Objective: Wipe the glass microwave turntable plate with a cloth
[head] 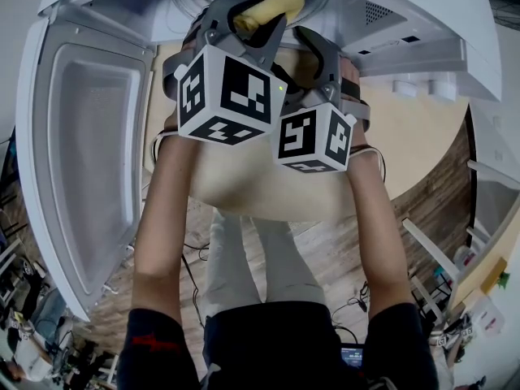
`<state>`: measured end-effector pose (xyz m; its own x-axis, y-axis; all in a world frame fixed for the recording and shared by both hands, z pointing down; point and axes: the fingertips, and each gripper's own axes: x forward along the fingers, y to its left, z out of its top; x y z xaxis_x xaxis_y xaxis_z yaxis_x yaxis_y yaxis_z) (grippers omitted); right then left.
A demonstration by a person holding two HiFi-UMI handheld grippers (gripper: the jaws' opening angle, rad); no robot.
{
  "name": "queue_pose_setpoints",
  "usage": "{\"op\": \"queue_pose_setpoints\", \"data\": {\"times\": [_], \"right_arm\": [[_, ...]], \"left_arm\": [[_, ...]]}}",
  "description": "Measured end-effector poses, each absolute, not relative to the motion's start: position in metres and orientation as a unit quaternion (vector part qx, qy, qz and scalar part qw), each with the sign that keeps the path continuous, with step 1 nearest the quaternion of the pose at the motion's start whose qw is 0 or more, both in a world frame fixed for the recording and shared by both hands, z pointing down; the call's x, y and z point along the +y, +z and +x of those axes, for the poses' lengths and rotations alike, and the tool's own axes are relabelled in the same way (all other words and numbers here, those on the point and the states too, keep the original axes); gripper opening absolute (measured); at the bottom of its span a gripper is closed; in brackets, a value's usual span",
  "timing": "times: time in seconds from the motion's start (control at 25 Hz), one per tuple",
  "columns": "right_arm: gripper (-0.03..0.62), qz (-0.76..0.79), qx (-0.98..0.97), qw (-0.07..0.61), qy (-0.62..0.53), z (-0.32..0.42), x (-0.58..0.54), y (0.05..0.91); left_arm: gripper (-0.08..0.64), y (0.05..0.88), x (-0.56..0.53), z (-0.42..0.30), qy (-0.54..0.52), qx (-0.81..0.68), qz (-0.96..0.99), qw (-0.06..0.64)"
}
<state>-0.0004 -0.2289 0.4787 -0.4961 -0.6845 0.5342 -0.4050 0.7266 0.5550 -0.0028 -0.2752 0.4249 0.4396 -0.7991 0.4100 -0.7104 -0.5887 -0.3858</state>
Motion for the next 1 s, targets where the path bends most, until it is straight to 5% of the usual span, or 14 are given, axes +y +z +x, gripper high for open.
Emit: {"op": "queue_pose_setpoints", "data": {"times": [1.0], "right_arm": [[0.275,0.321,-0.846,0.386,-0.181,0.0000,-0.2287,0.4790]], "left_arm": [[0.124,0.4246,-0.2756,-0.0028,-0.284,0.444,-0.846,0.081]]}}
